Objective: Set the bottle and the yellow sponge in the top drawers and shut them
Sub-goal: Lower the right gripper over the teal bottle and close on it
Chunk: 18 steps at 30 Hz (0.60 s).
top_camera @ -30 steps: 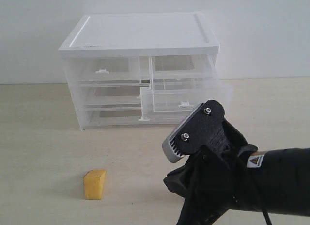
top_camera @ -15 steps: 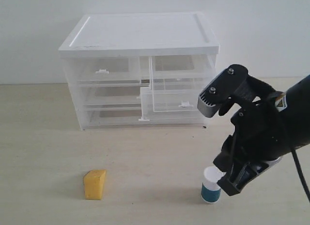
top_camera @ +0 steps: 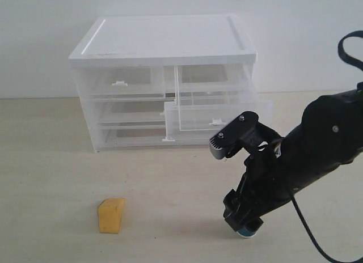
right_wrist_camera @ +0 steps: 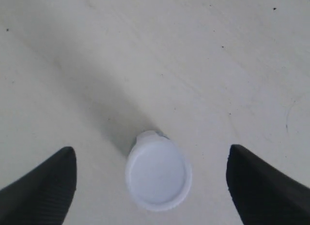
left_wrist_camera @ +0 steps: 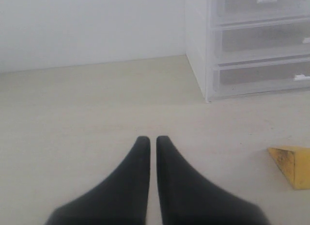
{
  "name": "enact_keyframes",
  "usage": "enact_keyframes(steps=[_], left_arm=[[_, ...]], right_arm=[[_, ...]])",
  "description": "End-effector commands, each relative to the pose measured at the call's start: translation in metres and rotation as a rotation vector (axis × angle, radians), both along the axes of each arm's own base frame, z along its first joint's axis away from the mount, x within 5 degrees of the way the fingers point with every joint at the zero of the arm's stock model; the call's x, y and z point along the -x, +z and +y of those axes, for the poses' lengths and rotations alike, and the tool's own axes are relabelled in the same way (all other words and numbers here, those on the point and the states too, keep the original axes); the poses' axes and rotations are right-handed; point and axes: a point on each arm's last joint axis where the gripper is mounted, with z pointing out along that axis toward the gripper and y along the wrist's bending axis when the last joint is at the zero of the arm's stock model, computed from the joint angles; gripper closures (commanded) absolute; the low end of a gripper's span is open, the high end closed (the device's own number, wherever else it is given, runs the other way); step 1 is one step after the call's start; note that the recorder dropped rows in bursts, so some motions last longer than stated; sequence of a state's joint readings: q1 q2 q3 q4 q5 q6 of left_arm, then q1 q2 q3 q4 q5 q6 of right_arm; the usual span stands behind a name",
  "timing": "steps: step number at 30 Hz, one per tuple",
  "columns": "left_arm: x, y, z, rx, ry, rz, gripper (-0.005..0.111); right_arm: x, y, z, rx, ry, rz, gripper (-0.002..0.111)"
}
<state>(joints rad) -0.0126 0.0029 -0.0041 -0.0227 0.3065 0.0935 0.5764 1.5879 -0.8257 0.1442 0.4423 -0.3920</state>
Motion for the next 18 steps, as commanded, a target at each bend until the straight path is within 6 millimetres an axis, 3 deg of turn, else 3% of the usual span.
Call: enact_keyframes(steps=[1,18], left_arm=[[0.0,0.0,0.0,-0.001,0.003,-0.009,0.103],[0.0,0.0,0.0,-0.001,0.003,-0.009,0.103]], right_arm=[[-0.009,-0.009,0.002,-0.006,-0.012,-0.03,0.033],[-0.026,-0.028,-0.004,-0.01,-0.06,-0.056,0.034]])
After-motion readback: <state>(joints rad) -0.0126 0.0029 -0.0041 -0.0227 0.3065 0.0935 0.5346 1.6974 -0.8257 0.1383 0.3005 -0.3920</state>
